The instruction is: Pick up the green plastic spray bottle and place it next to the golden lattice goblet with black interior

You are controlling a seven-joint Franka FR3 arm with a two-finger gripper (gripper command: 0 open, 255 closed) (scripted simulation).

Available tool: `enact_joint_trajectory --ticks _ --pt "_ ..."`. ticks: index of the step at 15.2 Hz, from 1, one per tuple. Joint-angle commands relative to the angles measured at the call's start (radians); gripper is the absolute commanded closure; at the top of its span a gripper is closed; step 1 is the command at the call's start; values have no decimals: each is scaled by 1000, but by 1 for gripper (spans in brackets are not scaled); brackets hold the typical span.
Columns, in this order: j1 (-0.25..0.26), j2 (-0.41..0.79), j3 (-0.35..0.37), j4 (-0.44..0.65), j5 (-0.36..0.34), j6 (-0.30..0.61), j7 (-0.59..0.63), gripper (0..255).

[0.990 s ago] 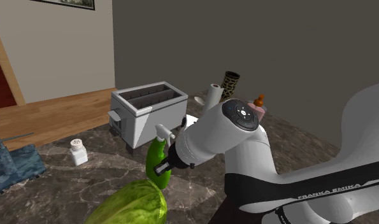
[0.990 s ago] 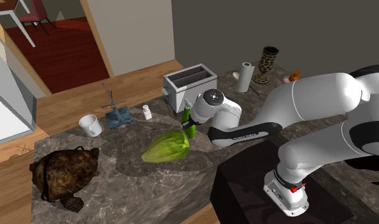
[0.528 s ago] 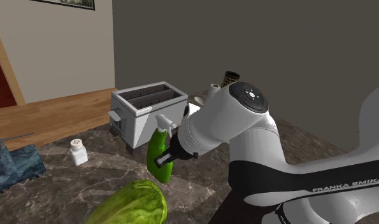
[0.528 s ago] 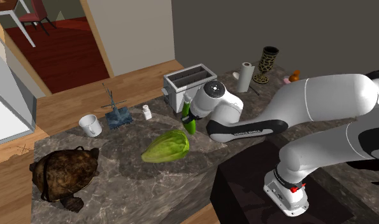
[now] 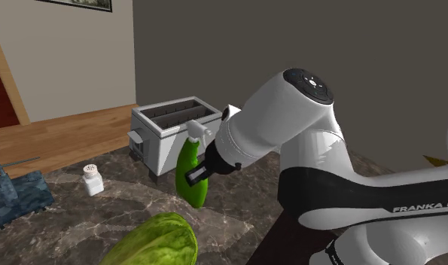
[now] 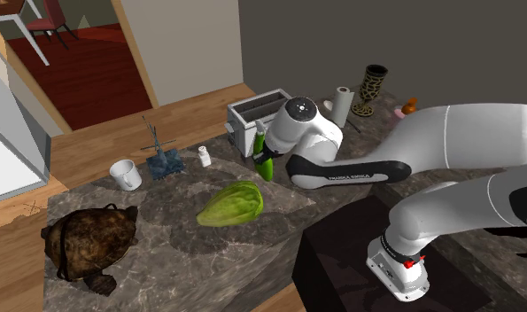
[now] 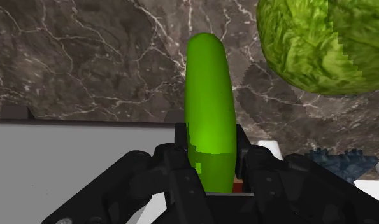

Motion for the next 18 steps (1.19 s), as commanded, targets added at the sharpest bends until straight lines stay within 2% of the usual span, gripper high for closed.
enact_joint_trajectory --ticks 1,18 --pt "6 -9 -11 23 4 -32 -8 255" --pt "31 -65 -97 201 21 -265 -70 255"
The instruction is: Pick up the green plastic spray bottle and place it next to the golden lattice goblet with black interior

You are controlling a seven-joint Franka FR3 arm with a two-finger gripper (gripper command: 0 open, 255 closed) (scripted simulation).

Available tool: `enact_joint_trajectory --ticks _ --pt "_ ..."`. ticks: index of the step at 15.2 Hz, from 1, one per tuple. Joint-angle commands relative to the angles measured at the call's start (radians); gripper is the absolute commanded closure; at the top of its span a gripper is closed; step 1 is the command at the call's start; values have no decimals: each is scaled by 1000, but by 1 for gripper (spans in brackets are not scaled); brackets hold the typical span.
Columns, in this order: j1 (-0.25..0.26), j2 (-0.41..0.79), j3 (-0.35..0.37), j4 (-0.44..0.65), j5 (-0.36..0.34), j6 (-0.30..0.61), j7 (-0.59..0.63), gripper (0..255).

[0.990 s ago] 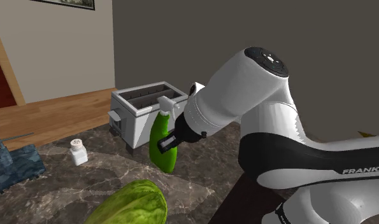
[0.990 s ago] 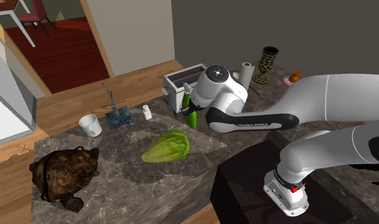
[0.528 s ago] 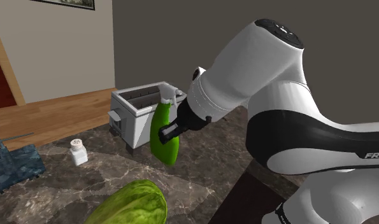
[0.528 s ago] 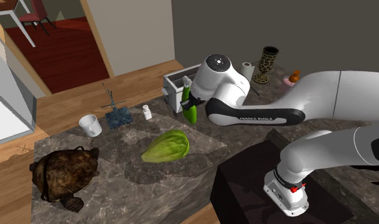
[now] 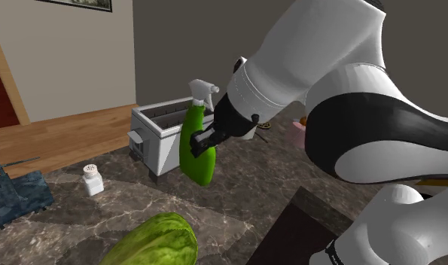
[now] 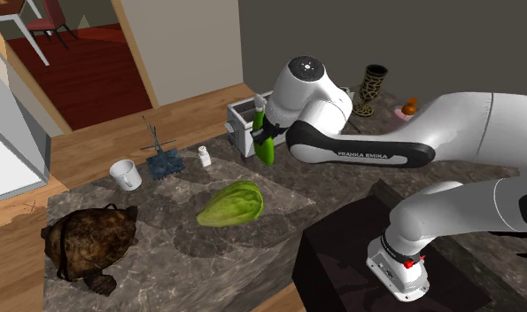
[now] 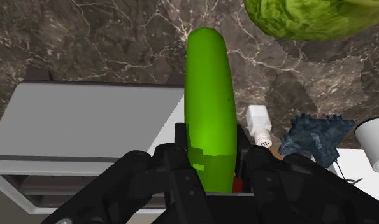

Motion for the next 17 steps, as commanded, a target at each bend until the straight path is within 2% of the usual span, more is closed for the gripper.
enact_joint_trajectory --ticks 1,17 --pt "-2 1 -6 29 -2 -28 -5 255" --pt "-18 16 -45 249 -18 -234 -33 255"
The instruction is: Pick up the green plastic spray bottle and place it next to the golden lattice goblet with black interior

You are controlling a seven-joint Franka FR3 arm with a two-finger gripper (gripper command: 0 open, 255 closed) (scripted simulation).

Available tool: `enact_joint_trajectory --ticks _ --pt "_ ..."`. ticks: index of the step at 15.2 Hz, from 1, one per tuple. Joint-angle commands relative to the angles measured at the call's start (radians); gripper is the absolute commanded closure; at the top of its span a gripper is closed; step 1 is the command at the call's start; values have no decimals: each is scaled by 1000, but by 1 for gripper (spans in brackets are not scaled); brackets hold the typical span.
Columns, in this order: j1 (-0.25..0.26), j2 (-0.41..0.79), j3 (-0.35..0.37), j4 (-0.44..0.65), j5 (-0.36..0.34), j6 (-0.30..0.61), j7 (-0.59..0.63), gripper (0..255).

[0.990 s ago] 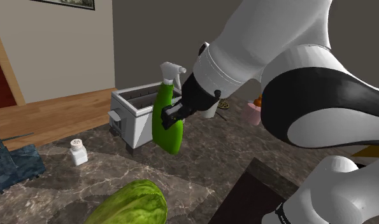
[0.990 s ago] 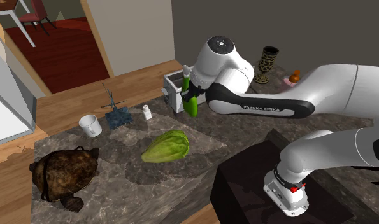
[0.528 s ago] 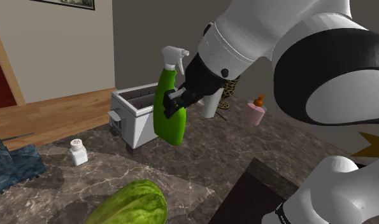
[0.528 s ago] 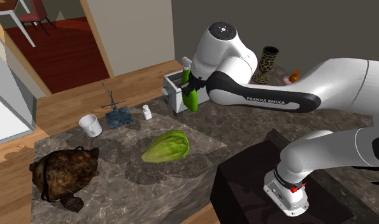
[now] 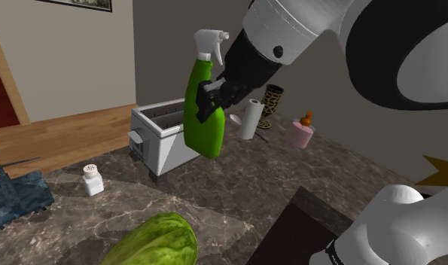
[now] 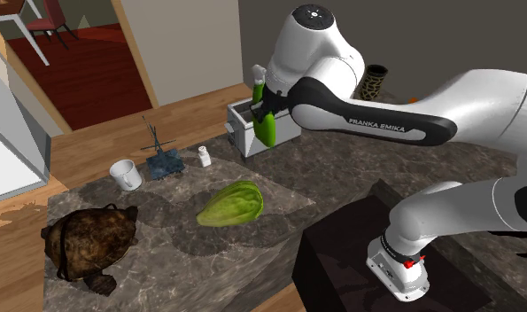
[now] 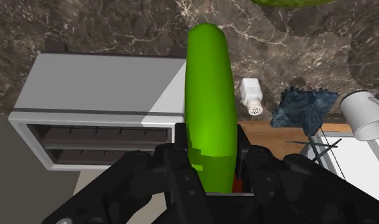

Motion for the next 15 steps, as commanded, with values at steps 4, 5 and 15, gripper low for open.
enact_joint_trajectory --ticks 4,5,15 --pt "-10 17 -5 83 -10 -66 -4 255" --pt "-12 21 -5 99 -12 -79 -5 255" --pt "4 -61 -172 35 15 -102 -168 255"
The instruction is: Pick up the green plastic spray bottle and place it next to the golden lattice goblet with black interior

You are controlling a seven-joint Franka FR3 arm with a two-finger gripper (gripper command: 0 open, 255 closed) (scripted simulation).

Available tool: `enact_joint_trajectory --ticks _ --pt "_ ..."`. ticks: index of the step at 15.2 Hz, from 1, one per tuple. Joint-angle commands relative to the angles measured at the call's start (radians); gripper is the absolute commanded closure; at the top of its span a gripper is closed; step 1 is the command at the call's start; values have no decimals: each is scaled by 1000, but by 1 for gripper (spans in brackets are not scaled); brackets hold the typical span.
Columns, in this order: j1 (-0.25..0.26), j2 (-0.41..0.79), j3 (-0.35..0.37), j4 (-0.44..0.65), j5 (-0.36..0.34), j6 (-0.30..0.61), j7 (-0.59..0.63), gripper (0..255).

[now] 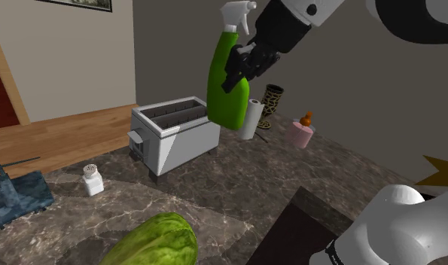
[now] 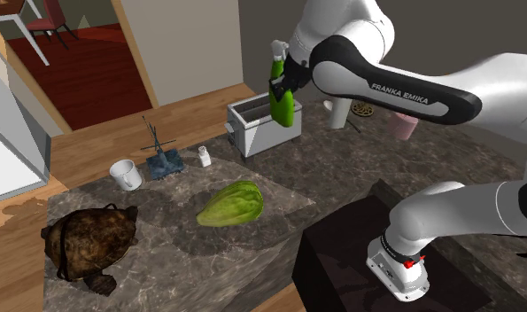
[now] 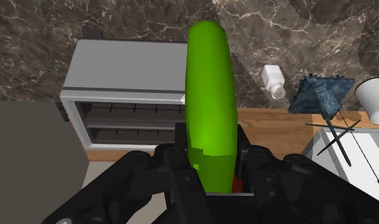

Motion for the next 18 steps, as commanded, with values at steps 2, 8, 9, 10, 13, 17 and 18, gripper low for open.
enact_joint_trajectory --ticks 2,8,9,10,13,17,18 --pt "4 -37 -78 -50 7 10 -80 255" --pt "-3 -83 -221 -117 2 20 -230 255" --pt "-5 -87 -244 -124 0 22 -255 255" --pt "-8 -90 -267 -130 -3 23 -279 255" --pt "-19 -92 -335 -141 -12 27 -352 255" --pt "-34 -81 -425 -140 -25 32 -449 255" --pt "-38 -76 -447 -137 -28 33 -473 255"
